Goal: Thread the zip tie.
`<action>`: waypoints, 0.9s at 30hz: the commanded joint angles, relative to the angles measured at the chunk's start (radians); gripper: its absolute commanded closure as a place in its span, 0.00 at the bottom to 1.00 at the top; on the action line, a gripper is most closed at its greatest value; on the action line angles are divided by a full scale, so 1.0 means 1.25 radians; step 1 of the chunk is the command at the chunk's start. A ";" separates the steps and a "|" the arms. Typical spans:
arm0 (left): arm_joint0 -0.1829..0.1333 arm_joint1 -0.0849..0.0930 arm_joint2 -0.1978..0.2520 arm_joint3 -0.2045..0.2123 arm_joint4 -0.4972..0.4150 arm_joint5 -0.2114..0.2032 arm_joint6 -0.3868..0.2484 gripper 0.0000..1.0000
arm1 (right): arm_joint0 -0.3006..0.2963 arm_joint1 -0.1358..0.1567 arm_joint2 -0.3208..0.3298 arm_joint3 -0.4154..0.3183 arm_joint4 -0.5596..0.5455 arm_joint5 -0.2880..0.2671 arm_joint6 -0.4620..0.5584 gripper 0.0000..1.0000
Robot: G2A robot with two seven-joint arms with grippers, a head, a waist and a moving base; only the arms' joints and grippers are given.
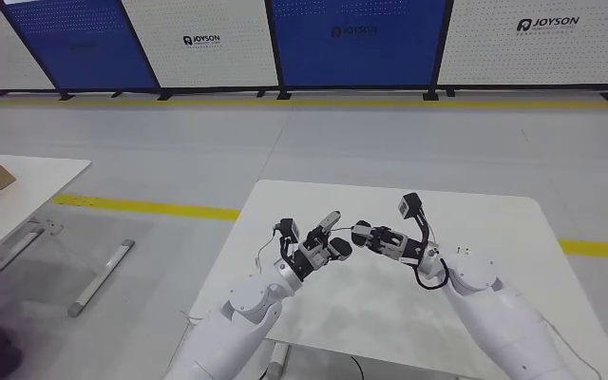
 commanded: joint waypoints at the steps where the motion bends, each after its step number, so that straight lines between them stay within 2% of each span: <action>1: 0.000 0.000 0.000 0.000 0.000 0.000 0.000 0.00 | 0.000 0.000 0.000 0.000 0.000 0.000 0.000 1.00; 3: -0.003 -0.001 0.006 0.001 -0.007 0.009 0.002 0.00 | 0.000 0.000 0.000 0.000 0.000 0.000 0.000 1.00; 9: -0.023 -0.006 0.013 0.025 -0.011 -0.020 0.013 0.01 | 0.000 0.000 0.000 0.000 0.000 0.000 0.000 1.00; 10: -0.025 -0.007 0.015 0.028 -0.012 -0.022 0.013 0.19 | 0.000 0.000 0.000 0.000 0.000 0.000 0.000 1.00; 11: -0.026 -0.007 0.016 0.031 -0.011 -0.023 0.012 0.27 | 0.000 0.000 0.000 0.000 0.000 0.000 0.000 1.00; 12: -0.027 -0.007 0.016 0.034 -0.009 -0.024 0.012 0.44 | 0.000 0.000 0.000 0.000 0.000 0.000 0.000 1.00; 13: -0.027 -0.007 0.017 0.038 -0.007 -0.028 0.010 0.52 | 0.000 0.000 0.000 0.000 0.000 0.000 0.000 1.00; 15: -0.026 -0.007 0.015 0.043 -0.007 -0.030 0.010 0.54 | 0.000 0.000 0.000 0.000 0.000 0.000 0.000 1.00; 18: -0.026 -0.007 0.009 0.050 -0.006 -0.036 0.010 0.52 | 0.000 0.000 0.000 0.000 0.000 0.000 0.000 1.00; 19: -0.025 -0.007 0.008 0.051 -0.005 -0.038 0.010 0.55 | 0.000 0.000 0.000 0.000 0.000 0.000 0.000 1.00; 27: -0.021 -0.006 0.004 0.060 0.012 -0.043 0.011 0.58 | 0.000 0.000 0.000 0.000 0.000 0.000 0.000 1.00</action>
